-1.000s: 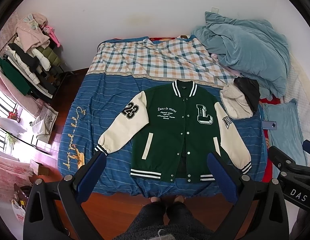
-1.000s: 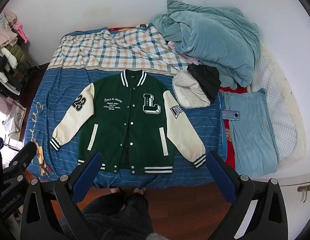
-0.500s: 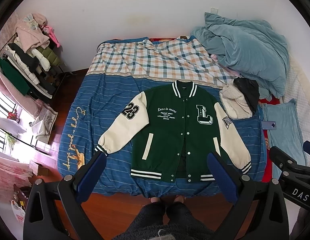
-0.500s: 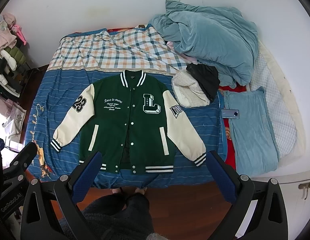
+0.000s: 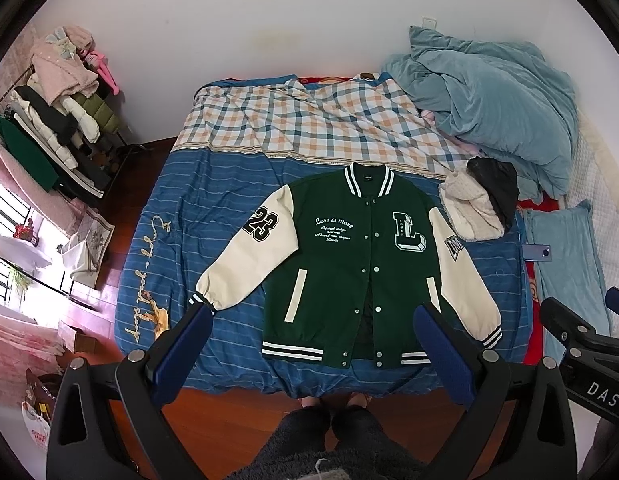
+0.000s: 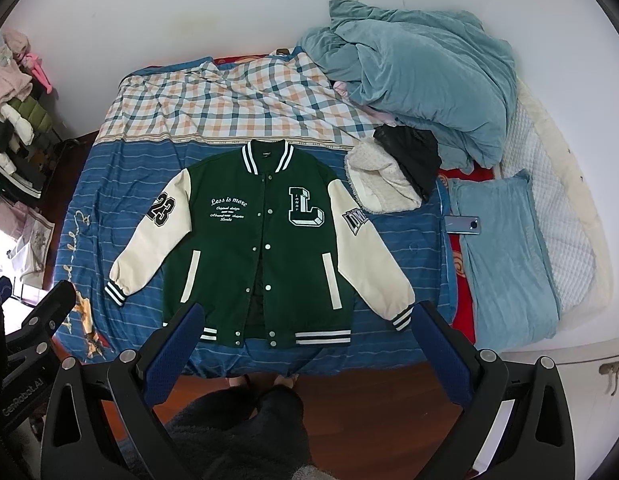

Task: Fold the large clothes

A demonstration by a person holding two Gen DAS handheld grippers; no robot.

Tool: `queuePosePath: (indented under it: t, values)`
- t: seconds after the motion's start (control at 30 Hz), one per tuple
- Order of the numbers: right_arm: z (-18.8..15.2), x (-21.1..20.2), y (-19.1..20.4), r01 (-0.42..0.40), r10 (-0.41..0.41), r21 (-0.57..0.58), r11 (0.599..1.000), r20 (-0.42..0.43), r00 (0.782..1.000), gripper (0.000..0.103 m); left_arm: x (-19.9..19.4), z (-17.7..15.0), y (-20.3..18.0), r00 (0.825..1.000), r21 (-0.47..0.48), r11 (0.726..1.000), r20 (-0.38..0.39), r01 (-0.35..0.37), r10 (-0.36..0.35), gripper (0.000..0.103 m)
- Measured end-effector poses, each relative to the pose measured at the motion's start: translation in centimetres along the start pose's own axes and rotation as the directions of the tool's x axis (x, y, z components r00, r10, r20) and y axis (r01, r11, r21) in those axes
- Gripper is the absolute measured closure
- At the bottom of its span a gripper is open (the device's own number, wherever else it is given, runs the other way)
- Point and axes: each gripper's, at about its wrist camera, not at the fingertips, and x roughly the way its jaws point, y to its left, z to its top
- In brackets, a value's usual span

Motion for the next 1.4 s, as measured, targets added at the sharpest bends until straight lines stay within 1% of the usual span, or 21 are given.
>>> queuePosePath:
  t: [0.07,0.13,0.53,0.57,0.67,0.73,0.8,0.83,0.93,0.97,1.03,1.07,1.13,1.17,1.2,1.23,1.27,1.3,1.33,1.37,1.4]
  values:
    - [0.2,0.0,0.0,0.0,0.0,0.003,1.0,0.0,1.0,0.0,0.1,0.2,-0.2,1.0,-0.002,1.0,-0.001,0.003,-0.003,0.0]
    - [0.4,0.0,0.2,0.002,-0.002,0.004,1.0,-0.002,1.0,0.0,0.2,0.4,0.7,1.0,-0.003,1.0,-0.001,-0.001,0.001,0.0]
    - [0.5,0.1,0.1,-0.004,0.004,0.017,1.0,-0.002,1.0,0.0,1.2,2.0,0.5,1.0,-0.001,1.0,-0.001,0.004,-0.004,0.0]
    - [0.6,0.2,0.2,-0.004,0.004,0.016,1.0,-0.006,1.0,0.0,0.7,1.3,0.8,1.0,-0.001,1.0,0.001,0.002,-0.002,0.0]
    - [0.8,0.4,0.4,-0.003,0.004,0.022,1.0,-0.011,1.0,0.0,1.4,2.0,0.6,1.0,0.003,1.0,0.001,0.004,-0.004,0.0]
    - [1.1,0.8,0.6,-0.007,0.008,0.031,1.0,-0.018,1.0,0.0,1.1,1.6,0.7,1.0,0.0,1.0,0.004,0.004,-0.004,0.0]
    - [1.3,1.4,0.4,-0.009,0.01,0.05,0.999,-0.018,1.0,0.0,1.7,2.3,0.4,1.0,0.003,1.0,0.028,-0.004,0.004,0.0]
    - [1.4,1.8,0.3,-0.008,0.009,0.06,0.998,-0.011,1.0,0.0,2.1,2.5,1.1,0.998,0.002,1.0,0.062,-0.01,0.01,0.0]
    - [0.9,3.9,-1.0,-0.031,0.027,0.123,0.992,0.037,0.999,0.0,4.6,3.3,1.0,0.991,0.026,0.998,0.12,-0.058,0.054,0.0]
    - [0.7,5.0,-1.8,-0.033,0.027,0.154,0.988,0.042,0.999,0.0,5.9,3.7,0.7,0.989,0.029,0.997,0.131,-0.073,0.068,0.0]
    - [-0.2,8.3,-4.3,-0.028,0.025,0.257,0.966,0.017,1.0,0.0,8.7,3.8,0.4,0.987,0.037,0.995,0.136,-0.096,0.09,0.0]
    - [-0.8,10.4,-6.1,-0.031,0.031,0.322,0.946,0.004,1.0,0.001,10.4,4.1,-0.1,0.986,0.044,0.993,0.131,-0.106,0.1,0.0]
    - [-2.5,14.8,-9.6,-0.033,0.054,0.454,0.891,-0.034,0.998,0.011,13.6,4.0,-1.0,0.985,0.063,0.989,0.12,-0.135,0.127,0.0]
    - [-3.7,17.5,-11.7,-0.029,0.07,0.523,0.852,-0.059,0.996,0.03,15.1,3.8,-1.4,0.985,0.069,0.987,0.104,-0.148,0.141,0.0]
    - [-5.0,20.0,-13.5,-0.021,0.085,0.58,0.815,-0.083,0.993,0.043,16.9,3.8,-2.0,0.985,0.072,0.985,0.088,-0.156,0.149,0.0]
    - [-6.4,22.8,-15.4,-0.011,0.101,0.635,0.772,-0.105,0.989,0.044,17.9,3.5,-2.2,0.984,0.073,0.984,0.078,-0.165,0.16,0.0]
    - [-8.4,26.3,-17.7,0.013,0.116,0.696,0.718,-0.138,0.984,0.044,20.2,3.4,-3.0,0.982,0.072,0.98,0.049,-0.186,0.182,0.0]
    - [-9.7,28.5,-19.2,0.014,0.135,0.736,0.677,-0.143,0.981,0.044,21.8,3.2,-3.4,0.98,0.069,0.977,0.029,-0.2,0.198,0.0]
    - [-11.2,31.3,-20.8,0.007,0.162,0.78,0.626,-0.139,0.977,0.044,23.3,3.1,-3.9,0.976,0.068,0.974,0.004,-0.218,0.218,0.0]
    - [-13.0,34.6,-22.6,0.012,0.193,0.825,0.564,-0.146,0.97,0.044,25.0,3.0,-4.5,0.971,0.064,0.969,-0.027,-0.238,0.24,0.0]
    - [-14.5,37.1,-24.1,0.015,0.22,0.856,0.517,-0.149,0.964,0.04,26.4,2.8,-4.9,0.965,0.061,0.966,-0.057,-0.252,0.256,0.0]
